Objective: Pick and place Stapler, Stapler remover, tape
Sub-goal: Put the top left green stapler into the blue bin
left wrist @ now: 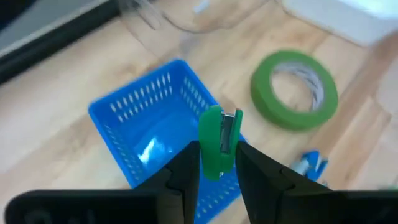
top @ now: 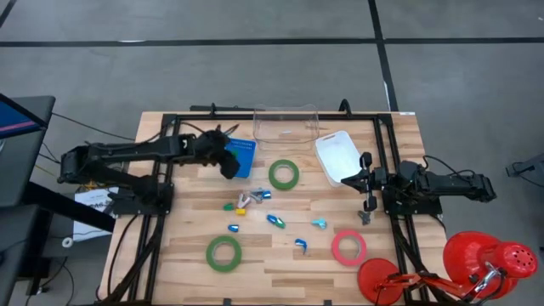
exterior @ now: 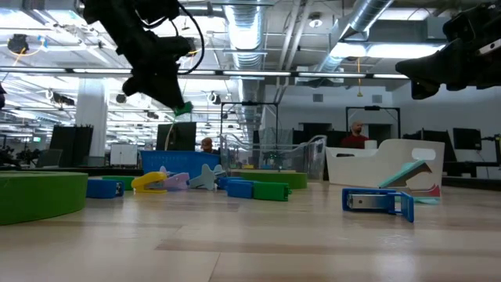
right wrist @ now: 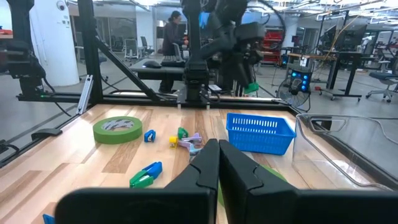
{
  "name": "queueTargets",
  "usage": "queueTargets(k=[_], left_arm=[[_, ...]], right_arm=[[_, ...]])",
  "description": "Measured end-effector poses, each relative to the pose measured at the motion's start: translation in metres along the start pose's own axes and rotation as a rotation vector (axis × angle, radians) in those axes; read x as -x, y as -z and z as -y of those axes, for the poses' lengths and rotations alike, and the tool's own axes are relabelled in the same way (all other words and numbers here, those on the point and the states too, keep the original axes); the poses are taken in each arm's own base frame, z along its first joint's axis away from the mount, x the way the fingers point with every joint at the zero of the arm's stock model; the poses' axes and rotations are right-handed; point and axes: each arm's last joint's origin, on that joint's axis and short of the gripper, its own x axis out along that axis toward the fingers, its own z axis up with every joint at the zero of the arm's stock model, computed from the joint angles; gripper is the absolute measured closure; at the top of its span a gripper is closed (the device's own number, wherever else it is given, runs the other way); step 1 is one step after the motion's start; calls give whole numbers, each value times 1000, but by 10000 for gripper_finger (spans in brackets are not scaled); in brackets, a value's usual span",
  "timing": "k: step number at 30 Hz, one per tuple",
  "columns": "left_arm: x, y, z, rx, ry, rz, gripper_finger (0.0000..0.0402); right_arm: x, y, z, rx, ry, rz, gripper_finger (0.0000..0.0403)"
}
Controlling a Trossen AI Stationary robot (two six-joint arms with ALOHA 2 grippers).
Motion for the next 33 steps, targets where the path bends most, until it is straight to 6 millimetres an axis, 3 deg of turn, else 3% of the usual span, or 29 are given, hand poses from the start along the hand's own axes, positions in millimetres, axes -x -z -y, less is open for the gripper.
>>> queueTargets(k=[10, 22, 33], left_arm=[[7, -10, -18, 70, -34, 56, 309], [6, -11, -17, 73, -27, 69, 309], [-16, 17, -25, 66, -41, 38, 309]], right_arm=[[0, 0, 0, 0, 0, 0, 402], [0, 0, 0, 0, 0, 0, 402], [0, 0, 0, 0, 0, 0, 402]])
